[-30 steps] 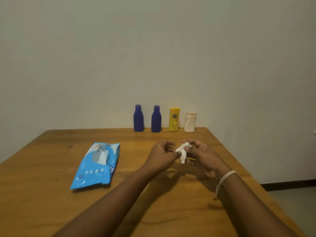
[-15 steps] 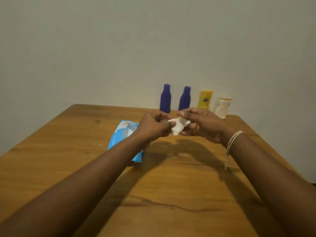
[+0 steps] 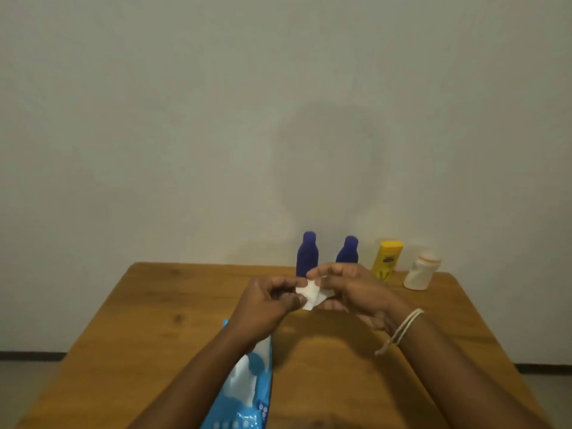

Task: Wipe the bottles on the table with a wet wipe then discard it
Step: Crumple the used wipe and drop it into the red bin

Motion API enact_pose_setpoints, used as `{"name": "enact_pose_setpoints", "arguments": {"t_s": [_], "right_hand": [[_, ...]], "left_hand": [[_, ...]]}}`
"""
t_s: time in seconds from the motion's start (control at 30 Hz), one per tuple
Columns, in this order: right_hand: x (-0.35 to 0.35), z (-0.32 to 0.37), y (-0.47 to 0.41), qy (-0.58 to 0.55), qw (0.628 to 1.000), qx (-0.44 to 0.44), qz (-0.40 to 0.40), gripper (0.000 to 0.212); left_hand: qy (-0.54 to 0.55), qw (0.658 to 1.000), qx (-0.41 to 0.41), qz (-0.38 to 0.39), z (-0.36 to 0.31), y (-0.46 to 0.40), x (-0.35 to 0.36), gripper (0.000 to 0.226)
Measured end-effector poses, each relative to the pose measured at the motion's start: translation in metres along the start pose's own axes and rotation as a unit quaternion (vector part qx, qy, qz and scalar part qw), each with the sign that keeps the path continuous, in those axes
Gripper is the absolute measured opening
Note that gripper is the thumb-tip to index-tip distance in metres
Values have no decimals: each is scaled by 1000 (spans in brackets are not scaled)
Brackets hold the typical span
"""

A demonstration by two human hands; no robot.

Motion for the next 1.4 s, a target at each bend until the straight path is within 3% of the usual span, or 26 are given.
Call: {"name": "enact_pose_setpoints", "arguments": {"t_s": [0.2,0.43,0.57,0.67,0.77,1.0,1.27,1.4], "right_hand": [[23,46,39,-23,999,25,7,38],[36,63,77,-46,998,32,-18,40],[35,66,91,-41,997,42,-47,19],[34,74,103,-5,997,19,-78,21],[22,88,111,75,990,-16,-119,23],[-27,96,126,62,978,-17,-198,9],[-105,98,154,-22,967,-22,-252,13],[-171,92,163,-70,953,-25,-292,15]], "left_hand": [[61,995,-72,-35,-39,13,-30,11],[179,969,-155,-72,-54,35,-22,7],[182,970,-147,-70,-70,37,-14,9],[156,979,-120,-46,-84,36,-8,6],[144,985,-91,-15,-97,33,0,19],[129,988,-64,46,-116,20,39,35],[119,984,-89,97,-131,3,114,30],[146,974,-144,102,-120,-8,177,22]]}}
Point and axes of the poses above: each hand's wrist, its own y-axis away from the middle knuckle, its own x-axis out of the palm, z = x × y, the point moved 10 cm from there along -y, towards the middle knuckle, and after that the axes turned 9 degrees about -y, right-handed, at the moved point
